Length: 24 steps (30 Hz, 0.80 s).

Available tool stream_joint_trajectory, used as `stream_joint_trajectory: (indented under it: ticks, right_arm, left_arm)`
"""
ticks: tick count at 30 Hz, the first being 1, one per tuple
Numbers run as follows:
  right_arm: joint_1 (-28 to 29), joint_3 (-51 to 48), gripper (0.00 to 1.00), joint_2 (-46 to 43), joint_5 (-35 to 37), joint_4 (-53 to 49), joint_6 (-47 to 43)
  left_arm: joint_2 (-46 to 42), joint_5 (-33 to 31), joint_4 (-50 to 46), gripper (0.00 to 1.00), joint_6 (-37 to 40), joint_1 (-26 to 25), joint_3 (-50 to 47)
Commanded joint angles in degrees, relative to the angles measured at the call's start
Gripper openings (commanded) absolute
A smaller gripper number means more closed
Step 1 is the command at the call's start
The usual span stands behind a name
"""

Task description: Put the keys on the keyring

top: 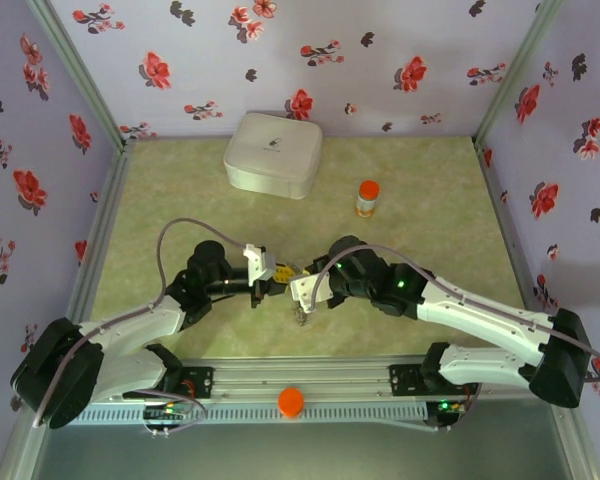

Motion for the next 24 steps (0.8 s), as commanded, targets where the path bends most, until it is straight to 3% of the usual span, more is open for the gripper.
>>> stream_joint_trajectory:
  ticks: [1, 4, 7, 11, 14, 19, 24]
  right_arm:
    - [1.1, -1.8, 0.00, -1.2, -2.1, 1.9, 2.6]
    - [0.4, -3.2, 0.12, -3.0, -2.0, 4.6, 5.5]
    - [-2.1, -4.2, 0.15, -5.4, -4.7, 7.0, 10.2]
    - [-8.8, -3.7, 0.16, -7.6, -19.9, 6.7, 20.6]
    - [-9.8, -3.9, 0.27, -7.5, -25.5, 8.7, 26.1]
    - [-9.9, -5.1, 0.34, -6.4, -26.6, 13.2, 31.4]
    - [-9.9, -5.1, 0.35, -4.5, -25.0, 12.6, 32.1]
  left_arm:
    - [-0.4, 0.4, 7.2, 0.00, -1.1, 0.6, 0.9]
    - [-0.5, 0.5, 7.0, 0.00, -0.9, 0.6, 0.9]
    - [-0.5, 0.8, 6.5, 0.00, -0.4, 0.6, 1.0]
    - [-0.4, 1.3, 5.5, 0.00, 0.6, 0.6, 1.0]
    - [-0.4, 1.4, 5.4, 0.00, 0.6, 0.6, 1.1]
    - [-0.3, 1.5, 5.6, 0.00, 0.7, 0.5, 1.0]
    - [0.1, 1.9, 6.8, 0.00, 0.2, 0.6, 0.9]
